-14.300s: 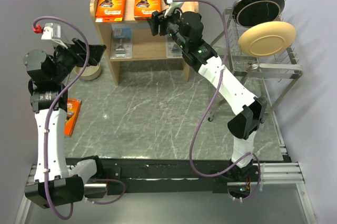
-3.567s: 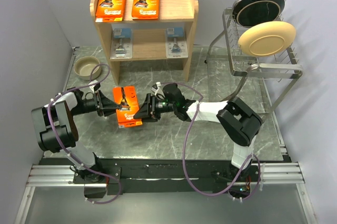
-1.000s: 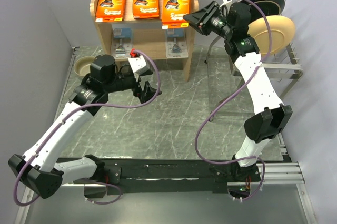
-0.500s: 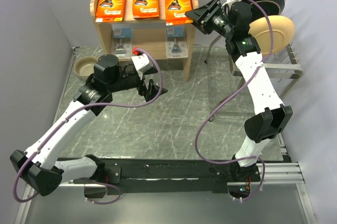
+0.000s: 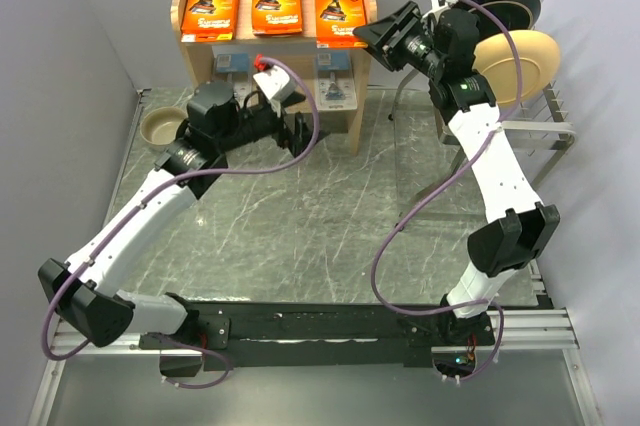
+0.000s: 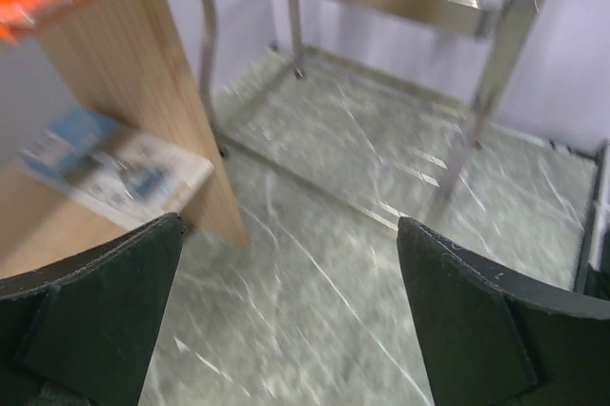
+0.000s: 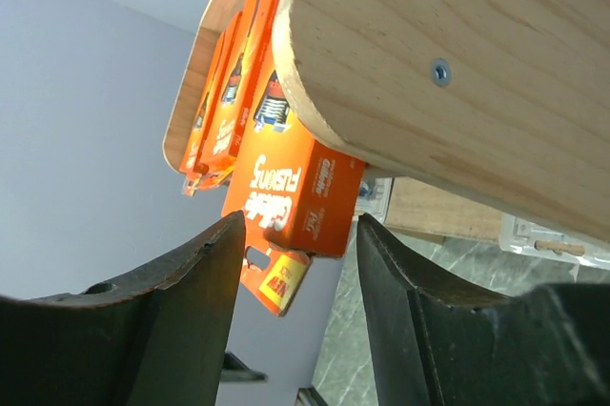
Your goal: Place and organize the shaving razors onto the shelf
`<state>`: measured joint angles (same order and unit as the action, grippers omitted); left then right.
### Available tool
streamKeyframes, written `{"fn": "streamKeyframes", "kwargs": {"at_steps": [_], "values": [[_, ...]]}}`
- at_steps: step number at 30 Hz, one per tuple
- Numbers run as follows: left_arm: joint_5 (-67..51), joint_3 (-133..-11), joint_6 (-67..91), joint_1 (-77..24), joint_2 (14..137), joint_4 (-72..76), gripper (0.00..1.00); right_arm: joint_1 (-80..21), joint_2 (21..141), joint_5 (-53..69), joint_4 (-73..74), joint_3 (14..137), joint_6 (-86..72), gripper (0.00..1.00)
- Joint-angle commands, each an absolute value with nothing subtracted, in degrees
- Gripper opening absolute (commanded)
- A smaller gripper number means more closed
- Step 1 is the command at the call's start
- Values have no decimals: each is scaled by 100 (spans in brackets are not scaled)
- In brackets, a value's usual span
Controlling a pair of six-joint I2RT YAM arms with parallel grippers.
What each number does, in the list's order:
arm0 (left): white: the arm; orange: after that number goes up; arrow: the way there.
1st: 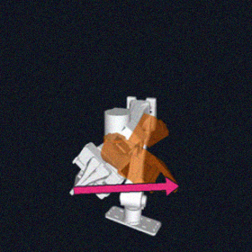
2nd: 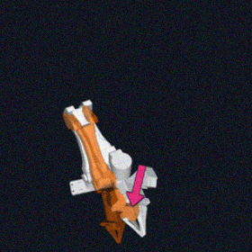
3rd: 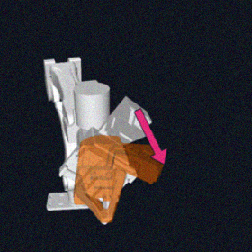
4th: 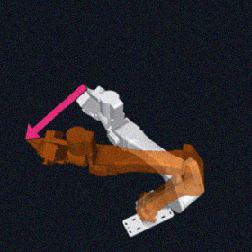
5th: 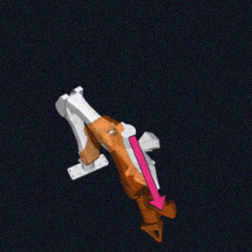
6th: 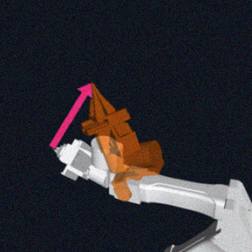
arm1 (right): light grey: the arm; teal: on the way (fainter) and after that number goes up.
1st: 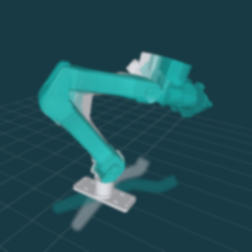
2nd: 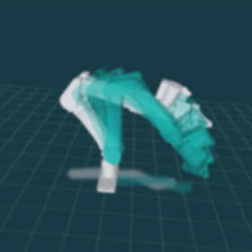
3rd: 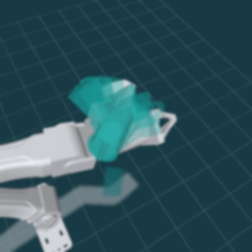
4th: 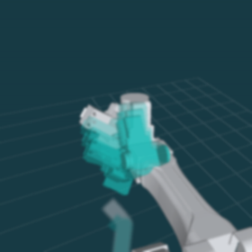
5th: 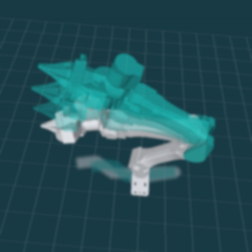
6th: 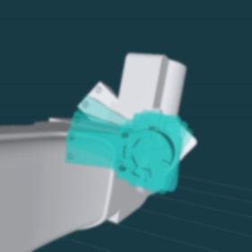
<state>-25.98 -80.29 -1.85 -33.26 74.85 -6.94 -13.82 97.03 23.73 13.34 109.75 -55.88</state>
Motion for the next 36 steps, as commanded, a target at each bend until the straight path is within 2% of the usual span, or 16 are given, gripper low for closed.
{"fn": "streamKeyframes", "kwargs": {"at_steps": [1, 5, 6, 9, 10, 12, 13, 16, 31, 36], "values": [[-2233, -8542, -44, -3349, 7664, -132, 99, -1353, 9352, 2329, 1178, 10829, -5572, 58], [-1926, -8902, -140, -3349, 7901, -61, 99, -1353, 9247, 2303, 1195, 10749, -5537, 58], [-1890, -8964, -184, -3349, 7988, -96, 97, -1354, 9150, 2311, 1195, 10723, -5511, 59], [-1811, -9009, -193, -3349, 8059, -36, 80, -1354, 8800, 2329, 1204, 10451, -5458, 59], [-1837, -8974, -202, -3349, 8051, 113, 66, -1354, 8702, 2320, 1239, 10250, -5449, 59], [-1863, -8895, -185, -3357, 8059, 219, 46, -1345, 8422, 2294, 1318, 10021, -5484, 59], [-1846, -8903, -158, -3375, 8086, 246, 28, -1345, 8324, 2320, 1318, 9767, -5484, 59], [-1679, -8956, -115, -3384, 8209, 359, 1, -1345, 8008, 2408, 1231, 9310, -5511, 60], [-379, -10150, -97, -3533, 9518, 668, 1, -1345, 7330, 2549, 1160, 8130, -5669, 60], [-343, -10546, -114, -3586, 9791, 589, 1, -1336, 7207, 2523, 1169, 7911, -5678, 60]]}}
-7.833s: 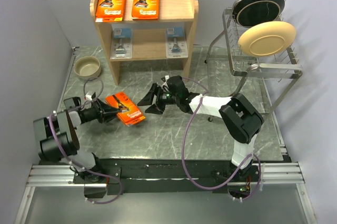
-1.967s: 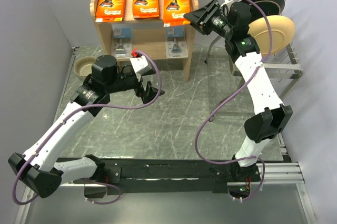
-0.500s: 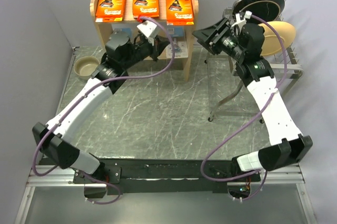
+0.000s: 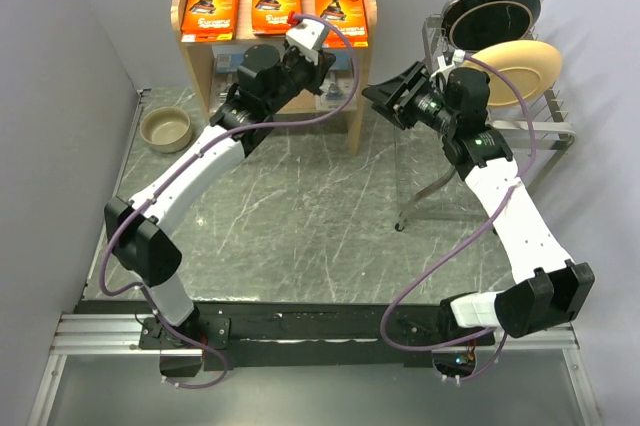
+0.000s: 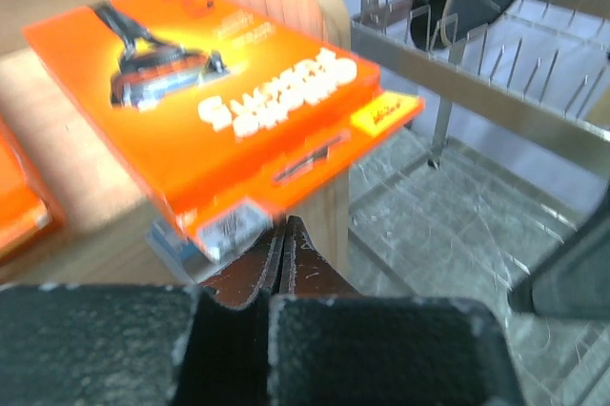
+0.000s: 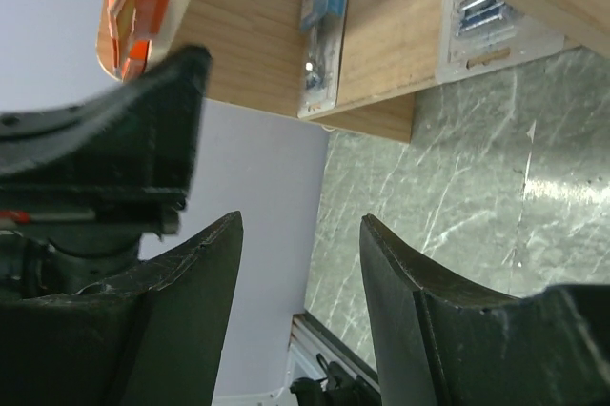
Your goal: Place and organize the shaving razors onto the shelf
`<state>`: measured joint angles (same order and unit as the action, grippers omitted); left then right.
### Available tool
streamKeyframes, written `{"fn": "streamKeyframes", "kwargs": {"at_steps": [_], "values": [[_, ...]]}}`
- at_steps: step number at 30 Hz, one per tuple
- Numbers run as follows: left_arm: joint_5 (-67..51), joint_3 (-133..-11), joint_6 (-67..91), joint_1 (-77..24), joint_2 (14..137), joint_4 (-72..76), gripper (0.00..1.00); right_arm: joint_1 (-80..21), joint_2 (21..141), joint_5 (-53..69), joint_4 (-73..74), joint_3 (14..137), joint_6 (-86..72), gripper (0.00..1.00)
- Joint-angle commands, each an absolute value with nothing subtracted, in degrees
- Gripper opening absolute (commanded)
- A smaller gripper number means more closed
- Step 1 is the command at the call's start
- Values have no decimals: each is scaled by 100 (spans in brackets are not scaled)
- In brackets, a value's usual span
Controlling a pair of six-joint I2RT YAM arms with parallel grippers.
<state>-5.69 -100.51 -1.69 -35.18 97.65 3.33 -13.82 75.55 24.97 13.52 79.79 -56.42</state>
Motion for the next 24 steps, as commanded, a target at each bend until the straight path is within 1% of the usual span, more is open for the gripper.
{"fn": "streamKeyframes", "kwargs": {"at_steps": [1, 9, 18, 24], "values": [[-360, -10643, -106, -3603, 9835, 571, 1, -1319, 7190, 2514, 1178, 7893, -5678, 60], [-211, -10862, -114, -3647, 9940, 598, 1, -1257, 7154, 2461, 1213, 7822, -5695, 60], [-220, -11539, -123, -3647, 10485, 527, 1, -1187, 7119, 2470, 1222, 7691, -5722, 60], [-79, -11663, -149, -3656, 10644, 501, 1, -1099, 7084, 2496, 1178, 7594, -5757, 60]]}}
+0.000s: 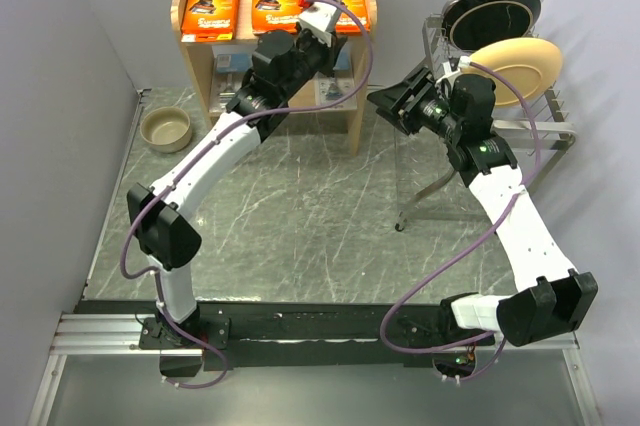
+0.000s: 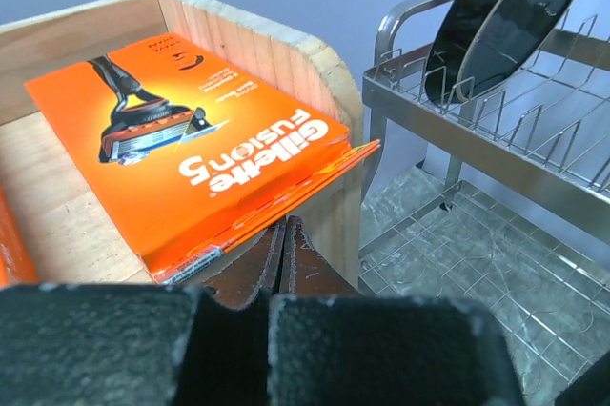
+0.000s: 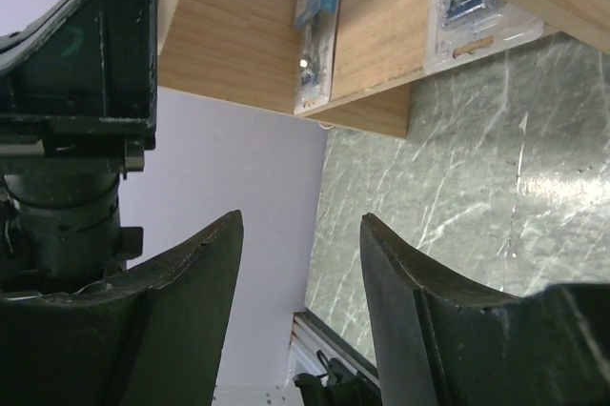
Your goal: Place and organize the shaving razors onto the shelf
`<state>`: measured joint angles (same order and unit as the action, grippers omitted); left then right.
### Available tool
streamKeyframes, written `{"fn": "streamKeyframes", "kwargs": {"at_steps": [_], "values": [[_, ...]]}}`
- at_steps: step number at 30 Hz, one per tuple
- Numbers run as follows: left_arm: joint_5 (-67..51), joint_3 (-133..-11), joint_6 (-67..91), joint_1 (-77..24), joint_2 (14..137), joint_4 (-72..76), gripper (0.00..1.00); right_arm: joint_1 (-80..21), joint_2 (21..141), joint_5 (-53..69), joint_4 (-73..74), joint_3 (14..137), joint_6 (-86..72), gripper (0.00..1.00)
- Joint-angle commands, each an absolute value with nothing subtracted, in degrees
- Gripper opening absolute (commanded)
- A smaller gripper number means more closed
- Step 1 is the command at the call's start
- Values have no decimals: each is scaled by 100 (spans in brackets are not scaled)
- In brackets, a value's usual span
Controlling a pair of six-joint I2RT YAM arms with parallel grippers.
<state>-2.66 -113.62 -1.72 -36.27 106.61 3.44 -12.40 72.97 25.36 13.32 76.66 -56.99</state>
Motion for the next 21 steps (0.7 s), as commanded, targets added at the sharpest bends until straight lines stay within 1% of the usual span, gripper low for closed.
{"fn": "streamKeyframes", "kwargs": {"at_steps": [1, 5, 7, 9, 10, 11, 13, 14, 15, 17, 21], "values": [[-18, -11646, -141, -3648, 10644, 518, 1, -1090, 7075, 2496, 1169, 7576, -5766, 60], [-61, -11567, -132, -3656, 10609, 580, 1, -1063, 7058, 2479, 1169, 7541, -5757, 60], [-403, -11453, -158, -3647, 10381, 510, 1, -1063, 7049, 2470, 1178, 7576, -5722, 60], [-930, -10979, -193, -3656, 9874, 501, 7, -1055, 7040, 2470, 1169, 7594, -5652, 60], [-1097, -10769, -254, -3648, 9670, 484, 13, -1055, 7040, 2470, 1169, 7629, -5617, 60], [-1360, -10305, -272, -3647, 9450, 466, 25, -1055, 7040, 2487, 1152, 7655, -5555, 60], [-1607, -9820, -342, -3656, 8756, 335, 38, -1055, 7049, 2549, 1099, 7734, -5459, 60], [-1730, -9356, -404, -3656, 8528, 238, 71, -1063, 7049, 2566, 1081, 7778, -5415, 60], [-2053, -9143, -483, -3656, 8090, 124, 99, -1072, 7049, 2593, 1055, 7822, -5353, 60], [-2223, -8573, -773, -3665, 7692, -330, 99, -1098, 7075, 2759, 932, 7962, -5064, 60], [-2654, -7964, -1589, -3648, 6771, -1580, 99, -1344, 7111, 2821, 958, 8261, -4203, 61]]}}
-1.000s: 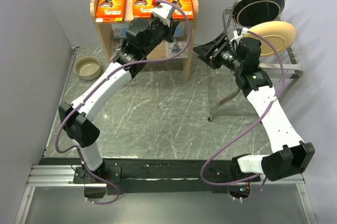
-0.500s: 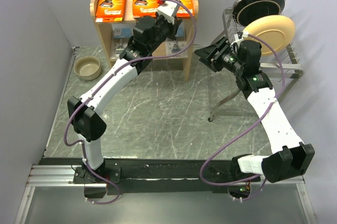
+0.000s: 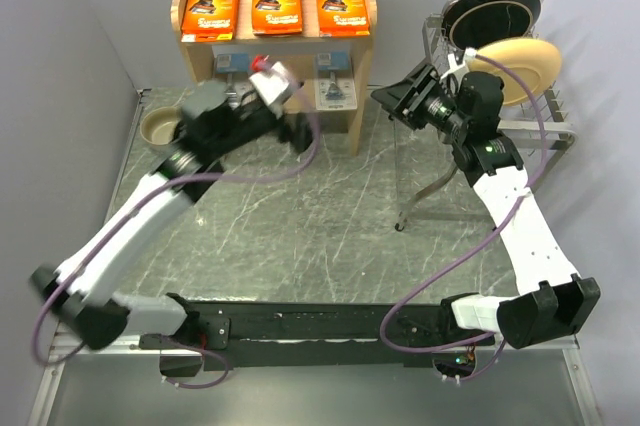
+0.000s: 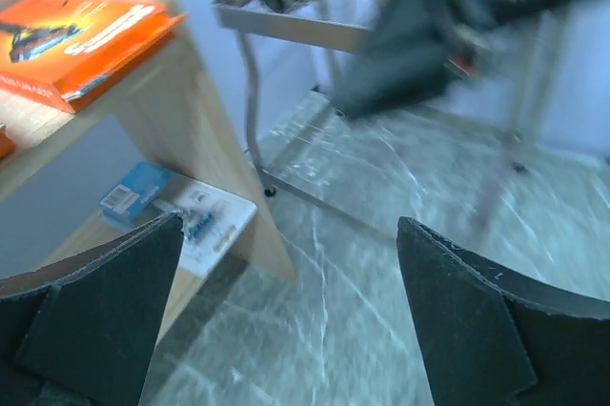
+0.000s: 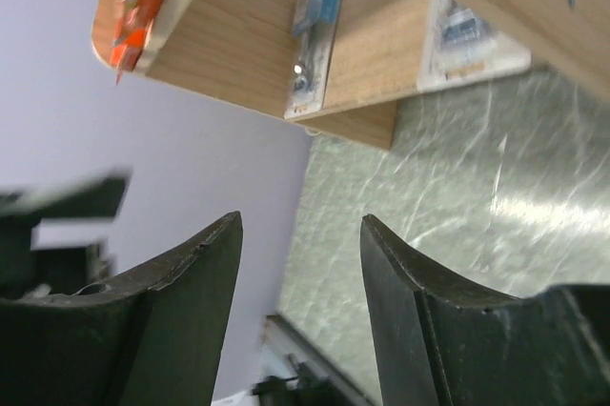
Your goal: Place and organize the shaving razors onto the shelf
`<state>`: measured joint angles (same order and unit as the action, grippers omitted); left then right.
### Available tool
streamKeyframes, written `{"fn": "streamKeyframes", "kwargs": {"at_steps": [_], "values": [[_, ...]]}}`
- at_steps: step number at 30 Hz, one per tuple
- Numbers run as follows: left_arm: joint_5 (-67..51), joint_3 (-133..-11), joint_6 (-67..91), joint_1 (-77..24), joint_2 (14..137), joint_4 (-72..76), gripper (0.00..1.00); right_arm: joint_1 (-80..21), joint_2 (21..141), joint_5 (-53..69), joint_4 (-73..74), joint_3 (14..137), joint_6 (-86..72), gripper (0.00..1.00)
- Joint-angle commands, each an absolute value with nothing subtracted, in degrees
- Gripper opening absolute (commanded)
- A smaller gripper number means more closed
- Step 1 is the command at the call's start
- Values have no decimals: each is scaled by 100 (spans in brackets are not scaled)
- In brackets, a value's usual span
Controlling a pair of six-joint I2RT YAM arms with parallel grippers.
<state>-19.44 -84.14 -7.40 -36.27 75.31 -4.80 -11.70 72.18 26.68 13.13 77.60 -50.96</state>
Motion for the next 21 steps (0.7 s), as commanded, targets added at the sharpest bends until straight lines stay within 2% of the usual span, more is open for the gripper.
{"fn": "streamKeyframes", "kwargs": {"at_steps": [1, 3, 4, 6, 8, 13, 15, 16, 18, 21], "values": [[-2689, -7780, -1887, -3613, 6576, -1713, 100, -1406, 7119, 2813, 975, 8288, -4071, 64], [-2760, -7288, -2100, -3306, 6103, -1993, 100, -1624, 7145, 2777, 1063, 8297, -3675, 70], [-2699, -7156, -2048, -3157, 5995, -2047, 99, -1722, 7172, 2777, 1098, 8314, -3343, 78], [-2646, -6874, -1830, -2639, 5750, -1996, 100, -2028, 7242, 2690, 1353, 8349, -2955, 82], [-2549, -6515, -1189, -2017, 5599, -1750, 100, -2257, 7295, 2628, 1546, 8376, -2323, 100], [-2365, -5740, -151, -1144, 4993, -1196, 99, -2733, 7453, 2190, 2661, 8341, -917, 100], [-2102, -5433, -44, -1003, 4765, -1178, 99, -2829, 7540, 1752, 3180, 8349, -835, 100], [-1970, -5336, 252, -854, 4703, -1143, 99, -2961, 7611, 992, 3390, 8445, -896, 100], [-1749, -5011, 500, -660, 4536, -1143, 99, -3076, 7891, 329, 4058, 8612, -993, 100], [-1531, -4606, 755, -195, 4378, -1064, 99, -3076, 8260, 9, 4780, 8842, -915, 100]]}}
